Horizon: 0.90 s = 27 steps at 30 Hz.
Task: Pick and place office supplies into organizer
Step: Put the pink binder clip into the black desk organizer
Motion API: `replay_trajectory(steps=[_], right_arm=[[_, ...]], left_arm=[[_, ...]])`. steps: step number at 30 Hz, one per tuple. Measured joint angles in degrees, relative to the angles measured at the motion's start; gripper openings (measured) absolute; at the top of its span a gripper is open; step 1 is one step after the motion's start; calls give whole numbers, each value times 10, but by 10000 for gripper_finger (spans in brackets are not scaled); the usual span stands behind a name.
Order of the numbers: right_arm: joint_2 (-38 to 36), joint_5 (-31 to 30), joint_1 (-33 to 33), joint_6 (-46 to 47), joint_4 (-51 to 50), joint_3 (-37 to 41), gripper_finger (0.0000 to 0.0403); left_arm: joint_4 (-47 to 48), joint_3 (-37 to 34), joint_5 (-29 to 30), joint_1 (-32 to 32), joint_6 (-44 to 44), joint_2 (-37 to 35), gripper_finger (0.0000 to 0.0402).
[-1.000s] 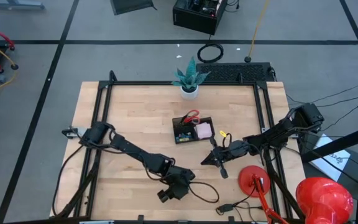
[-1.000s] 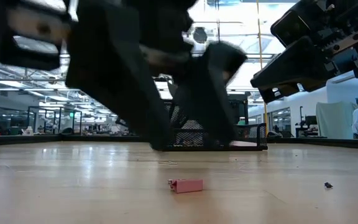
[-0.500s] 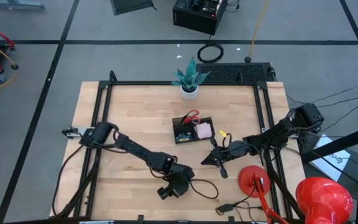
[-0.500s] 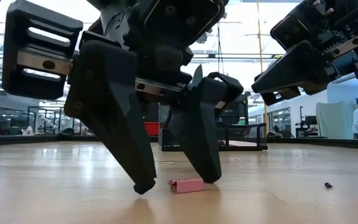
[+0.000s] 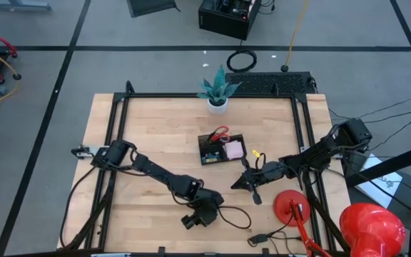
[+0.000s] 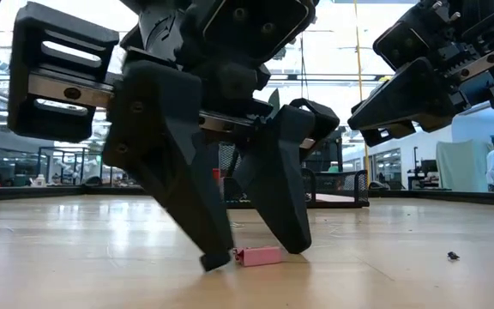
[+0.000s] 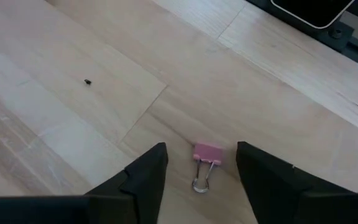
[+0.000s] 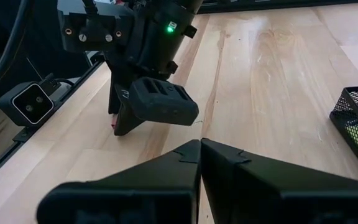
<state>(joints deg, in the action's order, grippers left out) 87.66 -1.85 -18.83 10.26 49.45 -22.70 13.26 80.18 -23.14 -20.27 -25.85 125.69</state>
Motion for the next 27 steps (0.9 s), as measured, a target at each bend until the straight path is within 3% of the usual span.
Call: replay_trajectory(steps=[9, 18, 27], right_arm=[[0, 0, 0, 0, 0, 0, 4], [0, 2, 0, 0, -5, 0, 4], [0, 2, 0, 8, -21, 0, 4]], left_arm=[[-3, 0, 9, 0, 1, 0, 113], [-3, -1, 11, 0, 8, 0, 52], [-15, -2, 17, -1, 6, -10, 57]])
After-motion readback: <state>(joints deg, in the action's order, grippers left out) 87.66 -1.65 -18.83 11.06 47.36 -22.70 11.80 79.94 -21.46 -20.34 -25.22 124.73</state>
